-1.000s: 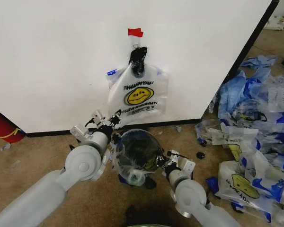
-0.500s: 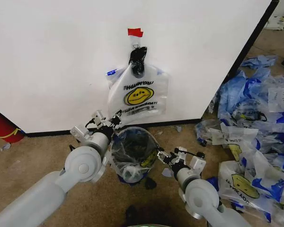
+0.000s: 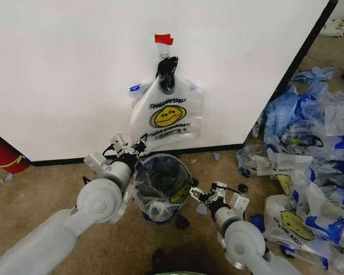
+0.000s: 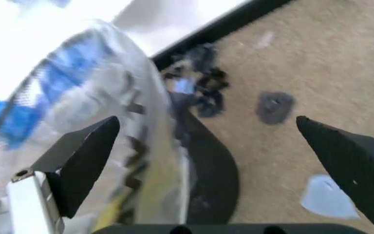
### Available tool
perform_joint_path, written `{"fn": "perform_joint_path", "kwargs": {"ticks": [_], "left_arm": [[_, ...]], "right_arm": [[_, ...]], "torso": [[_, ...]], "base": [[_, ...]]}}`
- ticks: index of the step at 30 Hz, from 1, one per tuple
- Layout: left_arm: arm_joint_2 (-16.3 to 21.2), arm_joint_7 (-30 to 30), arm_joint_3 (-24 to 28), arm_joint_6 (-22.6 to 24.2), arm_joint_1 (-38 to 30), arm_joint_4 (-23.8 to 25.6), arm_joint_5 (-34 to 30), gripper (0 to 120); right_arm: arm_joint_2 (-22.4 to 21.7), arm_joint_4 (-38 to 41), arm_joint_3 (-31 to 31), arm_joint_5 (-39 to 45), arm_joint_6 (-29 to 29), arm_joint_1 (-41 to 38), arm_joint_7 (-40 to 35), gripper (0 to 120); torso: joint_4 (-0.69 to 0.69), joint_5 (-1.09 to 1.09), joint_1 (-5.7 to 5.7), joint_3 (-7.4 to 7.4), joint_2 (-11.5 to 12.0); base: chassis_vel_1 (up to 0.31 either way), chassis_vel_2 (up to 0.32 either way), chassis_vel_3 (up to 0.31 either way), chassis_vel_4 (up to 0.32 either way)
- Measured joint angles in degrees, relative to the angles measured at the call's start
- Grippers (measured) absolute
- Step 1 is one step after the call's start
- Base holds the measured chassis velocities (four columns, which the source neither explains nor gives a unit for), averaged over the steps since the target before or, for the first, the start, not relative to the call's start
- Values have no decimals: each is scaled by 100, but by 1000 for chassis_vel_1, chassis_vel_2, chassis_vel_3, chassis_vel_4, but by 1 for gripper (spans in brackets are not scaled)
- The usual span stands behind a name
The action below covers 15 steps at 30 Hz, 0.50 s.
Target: Pick up the garbage bag from the wall and place it over the trash bin.
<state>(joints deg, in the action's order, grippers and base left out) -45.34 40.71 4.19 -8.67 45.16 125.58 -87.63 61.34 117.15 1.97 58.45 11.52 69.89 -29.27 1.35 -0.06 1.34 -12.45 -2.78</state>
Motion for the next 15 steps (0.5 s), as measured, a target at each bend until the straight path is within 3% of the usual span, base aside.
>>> {"fn": "perform_joint_path", "kwargs": {"ticks": [12, 15], "left_arm": [[-9, -2, 21, 3, 22, -2, 40, 0], [-8, -63, -21, -2, 50, 26, 94, 0]], "right_arm": [[-28, 9, 85, -282, -231, 77, 380, 100], [-148, 158, 287, -501, -722, 204, 1073, 100]], "torso": [[0, 1, 0, 0, 0], [0, 1, 0, 0, 0]], "base": [[0, 0, 0, 0], [0, 0, 0, 0]]}}
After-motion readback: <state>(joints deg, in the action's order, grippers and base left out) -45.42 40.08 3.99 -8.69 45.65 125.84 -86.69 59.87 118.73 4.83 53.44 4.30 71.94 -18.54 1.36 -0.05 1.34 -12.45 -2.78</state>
